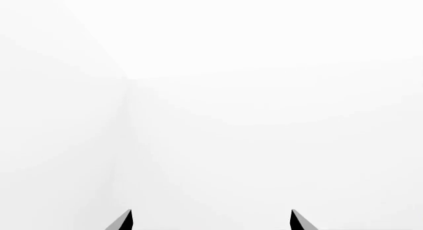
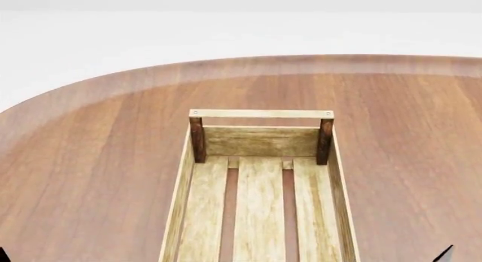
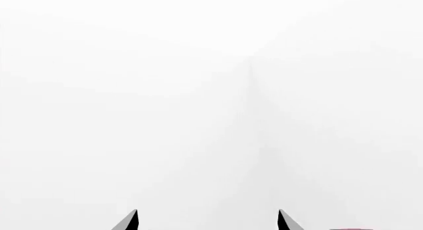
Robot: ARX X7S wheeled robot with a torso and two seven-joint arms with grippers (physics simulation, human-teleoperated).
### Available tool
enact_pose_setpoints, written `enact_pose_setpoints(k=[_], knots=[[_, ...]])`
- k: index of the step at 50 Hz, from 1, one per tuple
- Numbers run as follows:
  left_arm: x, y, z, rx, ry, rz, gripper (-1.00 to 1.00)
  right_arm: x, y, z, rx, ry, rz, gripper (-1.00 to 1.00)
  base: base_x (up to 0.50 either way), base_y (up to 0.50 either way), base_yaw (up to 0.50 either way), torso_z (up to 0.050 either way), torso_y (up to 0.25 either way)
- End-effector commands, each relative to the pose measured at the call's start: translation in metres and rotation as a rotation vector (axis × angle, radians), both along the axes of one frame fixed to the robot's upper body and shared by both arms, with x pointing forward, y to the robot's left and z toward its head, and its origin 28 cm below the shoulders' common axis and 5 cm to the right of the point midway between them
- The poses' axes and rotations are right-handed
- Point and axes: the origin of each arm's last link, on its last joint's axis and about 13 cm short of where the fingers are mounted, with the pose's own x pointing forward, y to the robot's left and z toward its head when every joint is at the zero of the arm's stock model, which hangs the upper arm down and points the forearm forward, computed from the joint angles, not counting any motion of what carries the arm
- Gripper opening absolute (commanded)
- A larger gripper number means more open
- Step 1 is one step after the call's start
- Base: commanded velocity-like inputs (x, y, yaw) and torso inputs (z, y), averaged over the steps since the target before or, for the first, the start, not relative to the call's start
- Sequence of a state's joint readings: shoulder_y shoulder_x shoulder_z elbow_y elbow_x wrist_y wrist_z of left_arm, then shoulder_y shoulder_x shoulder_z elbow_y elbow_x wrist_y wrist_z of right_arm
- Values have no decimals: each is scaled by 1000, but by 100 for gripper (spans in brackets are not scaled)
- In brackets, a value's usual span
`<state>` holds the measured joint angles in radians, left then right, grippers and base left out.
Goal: Pick up the cream cheese and put it in the tray.
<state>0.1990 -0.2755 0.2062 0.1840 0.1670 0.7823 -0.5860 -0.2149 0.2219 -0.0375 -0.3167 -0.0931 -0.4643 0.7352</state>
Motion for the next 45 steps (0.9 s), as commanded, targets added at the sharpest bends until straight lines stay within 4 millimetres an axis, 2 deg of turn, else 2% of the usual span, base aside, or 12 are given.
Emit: enact_pose_setpoints(k=[1, 11, 19, 31, 45], knots=[[0, 1, 0, -1, 2, -2, 100, -5, -27, 5, 106, 4, -175, 100, 0, 0, 0, 0, 0], [0, 0, 0, 0, 2, 0, 100, -9, -43, -1, 170, 38, -301, 100, 0, 0, 0, 0, 0], [-1, 0, 1, -1, 0, 1, 100, -10, -49, -2, 217, 67, -418, 100, 0, 0, 0, 0, 0], [-2, 4, 4, -14, -4, 12, 100, -10, -56, -17, 318, 151, -557, 100, 0, 0, 0, 0, 0], [-4, 6, 6, -23, -11, 25, 100, -15, -66, -23, 283, 195, -708, 100, 0, 0, 0, 0, 0]])
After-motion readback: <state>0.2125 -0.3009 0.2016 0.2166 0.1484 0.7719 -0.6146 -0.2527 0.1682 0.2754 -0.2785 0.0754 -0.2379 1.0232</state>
